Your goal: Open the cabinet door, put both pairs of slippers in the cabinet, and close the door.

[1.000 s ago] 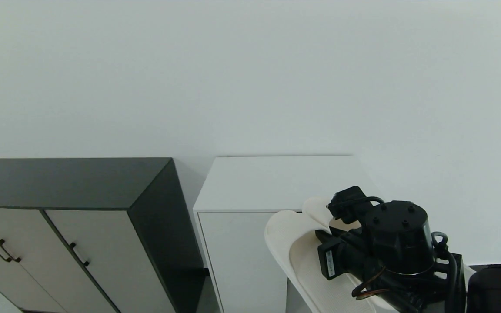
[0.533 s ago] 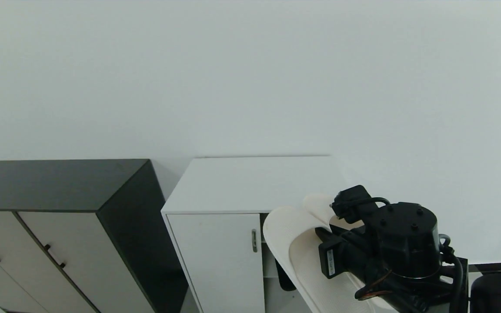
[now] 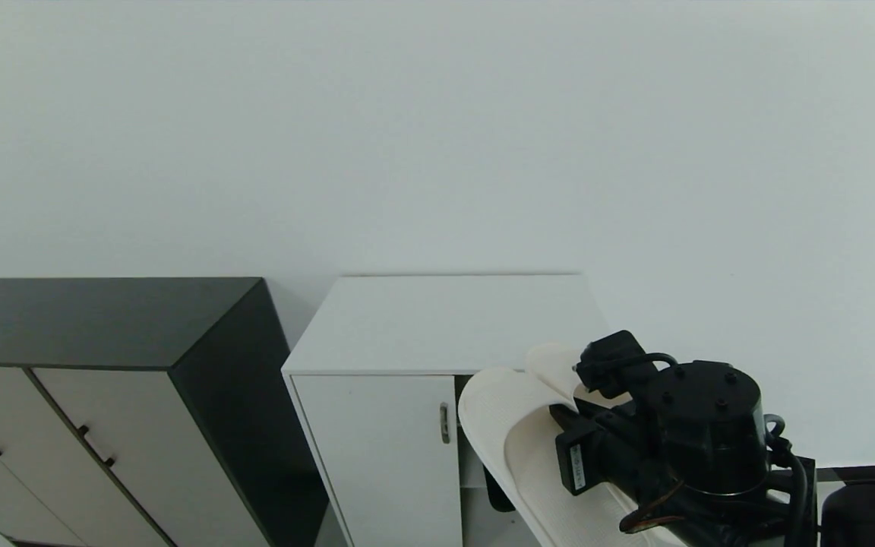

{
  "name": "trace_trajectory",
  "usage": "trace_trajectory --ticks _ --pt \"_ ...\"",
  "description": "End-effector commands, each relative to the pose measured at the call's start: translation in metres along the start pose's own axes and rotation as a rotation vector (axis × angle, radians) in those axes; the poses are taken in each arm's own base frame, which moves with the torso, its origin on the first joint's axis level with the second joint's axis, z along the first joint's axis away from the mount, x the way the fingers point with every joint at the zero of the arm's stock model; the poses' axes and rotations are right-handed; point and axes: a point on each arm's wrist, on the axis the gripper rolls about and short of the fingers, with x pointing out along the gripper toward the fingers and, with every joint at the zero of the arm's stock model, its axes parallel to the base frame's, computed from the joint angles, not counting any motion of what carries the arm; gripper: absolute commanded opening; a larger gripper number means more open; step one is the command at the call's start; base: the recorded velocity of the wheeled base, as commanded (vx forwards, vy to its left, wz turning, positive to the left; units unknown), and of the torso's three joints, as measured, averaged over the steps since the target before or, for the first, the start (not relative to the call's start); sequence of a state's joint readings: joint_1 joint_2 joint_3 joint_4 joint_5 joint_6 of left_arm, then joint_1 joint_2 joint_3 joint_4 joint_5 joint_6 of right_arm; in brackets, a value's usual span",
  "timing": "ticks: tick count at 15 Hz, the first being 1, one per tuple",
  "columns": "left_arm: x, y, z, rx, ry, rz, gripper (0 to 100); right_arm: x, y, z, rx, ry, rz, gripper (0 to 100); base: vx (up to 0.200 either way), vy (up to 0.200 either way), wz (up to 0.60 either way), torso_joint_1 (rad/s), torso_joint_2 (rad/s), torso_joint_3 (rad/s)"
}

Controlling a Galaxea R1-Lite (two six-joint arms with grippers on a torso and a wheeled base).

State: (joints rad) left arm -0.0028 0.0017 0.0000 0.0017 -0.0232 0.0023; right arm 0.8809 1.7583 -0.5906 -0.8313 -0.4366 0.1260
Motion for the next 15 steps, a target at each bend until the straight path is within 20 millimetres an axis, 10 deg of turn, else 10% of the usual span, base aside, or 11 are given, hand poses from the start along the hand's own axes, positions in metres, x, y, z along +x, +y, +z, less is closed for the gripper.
trace_trajectory --ticks 1,15 --pt "0.0 0.0 0.0 -0.001 0.0 0.0 0 0.0006 0.0005 -0.0015 -0.003 0.005 0.0 0 0.0 0.0 0.0 0.0 0.0 0.0" --pt "0.0 0.0 0.0 -0.001 0.0 0.0 0 0.0018 -0.0003 -0.0039 -0.006 0.013 -0.004 0 0.0 0.0 0.0 -0.038 0.08 0.045"
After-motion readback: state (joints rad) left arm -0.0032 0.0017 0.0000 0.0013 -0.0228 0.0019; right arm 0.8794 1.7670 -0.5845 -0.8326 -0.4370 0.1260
